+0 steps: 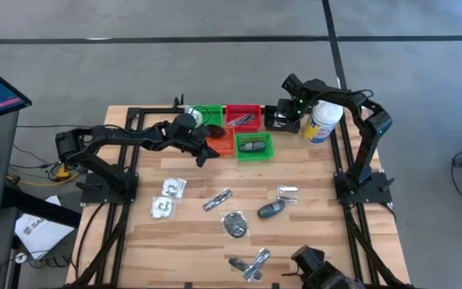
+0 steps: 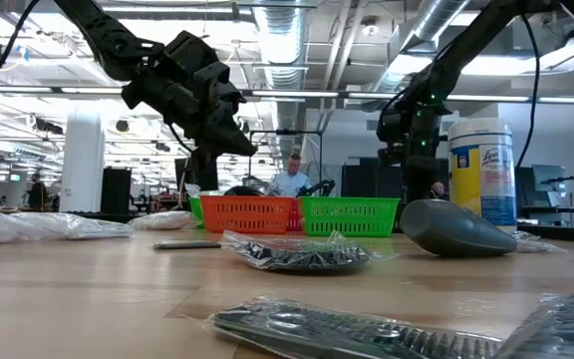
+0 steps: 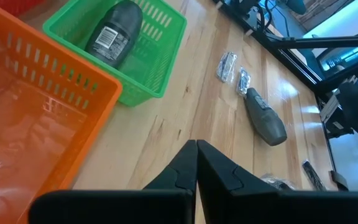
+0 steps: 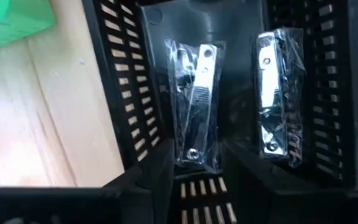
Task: Pick & Place Travel size toiletries
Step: Put the nail cutter into the black bin, then put the black deodorant into the green bin
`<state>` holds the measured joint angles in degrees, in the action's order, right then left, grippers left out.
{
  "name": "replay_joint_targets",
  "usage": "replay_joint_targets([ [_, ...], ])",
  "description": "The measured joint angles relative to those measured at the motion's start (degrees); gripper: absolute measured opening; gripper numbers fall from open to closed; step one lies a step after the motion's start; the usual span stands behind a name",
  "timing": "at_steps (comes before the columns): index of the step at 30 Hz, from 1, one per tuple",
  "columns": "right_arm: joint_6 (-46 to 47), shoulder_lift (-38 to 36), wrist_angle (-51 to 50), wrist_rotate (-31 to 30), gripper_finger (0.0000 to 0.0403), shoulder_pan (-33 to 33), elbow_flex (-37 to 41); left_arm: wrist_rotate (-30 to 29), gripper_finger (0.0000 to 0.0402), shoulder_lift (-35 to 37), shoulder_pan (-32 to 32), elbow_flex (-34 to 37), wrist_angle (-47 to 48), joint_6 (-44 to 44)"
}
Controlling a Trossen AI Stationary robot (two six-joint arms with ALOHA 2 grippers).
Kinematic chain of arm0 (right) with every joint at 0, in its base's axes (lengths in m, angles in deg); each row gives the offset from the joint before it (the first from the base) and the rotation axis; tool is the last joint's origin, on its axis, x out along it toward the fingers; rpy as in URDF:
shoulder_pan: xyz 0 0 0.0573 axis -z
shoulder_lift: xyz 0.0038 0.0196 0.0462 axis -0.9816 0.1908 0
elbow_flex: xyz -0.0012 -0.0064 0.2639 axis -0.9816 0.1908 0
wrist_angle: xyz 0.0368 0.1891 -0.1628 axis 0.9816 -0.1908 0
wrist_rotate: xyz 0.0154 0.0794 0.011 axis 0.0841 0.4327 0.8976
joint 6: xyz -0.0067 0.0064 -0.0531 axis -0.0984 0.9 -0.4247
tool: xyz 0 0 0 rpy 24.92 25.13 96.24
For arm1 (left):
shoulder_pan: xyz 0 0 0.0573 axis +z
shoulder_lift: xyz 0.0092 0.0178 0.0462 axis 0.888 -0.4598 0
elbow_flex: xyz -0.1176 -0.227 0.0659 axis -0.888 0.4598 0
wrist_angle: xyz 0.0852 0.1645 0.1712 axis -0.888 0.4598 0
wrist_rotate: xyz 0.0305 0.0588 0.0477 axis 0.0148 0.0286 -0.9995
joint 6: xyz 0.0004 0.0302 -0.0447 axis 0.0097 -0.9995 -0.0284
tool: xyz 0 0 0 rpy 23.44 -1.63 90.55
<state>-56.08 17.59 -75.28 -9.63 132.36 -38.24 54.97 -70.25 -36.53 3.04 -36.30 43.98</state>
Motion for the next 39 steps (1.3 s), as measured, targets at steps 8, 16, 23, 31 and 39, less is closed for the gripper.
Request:
replay_joint_targets([
  [8,0.36,0.00,0.37,-6.05,0.0146,-1.33,0.00,0.02,0.0000,0.00,0.35,-0.02,-0.04,-0.22],
  [16,1.40,0.00,0.00,-6.23,0.0136,-2.76,-2.78,0.02,0.0000,0.00,0.35,-0.02,-0.24,-0.22],
  [23,2.90,0.00,-1.39,-6.18,0.0134,-3.15,-12.10,0.04,0.0000,0.00,0.35,-0.02,-0.24,-0.22],
  [31,4.23,0.00,-2.19,-6.07,0.0133,-3.98,-21.50,0.12,0.0000,0.00,0.35,-0.02,-0.24,-0.22],
  [39,7.75,0.00,-4.16,-5.99,0.0132,-6.00,-26.65,0.17,0.0000,0.00,0.35,-0.02,-0.24,-0.22],
])
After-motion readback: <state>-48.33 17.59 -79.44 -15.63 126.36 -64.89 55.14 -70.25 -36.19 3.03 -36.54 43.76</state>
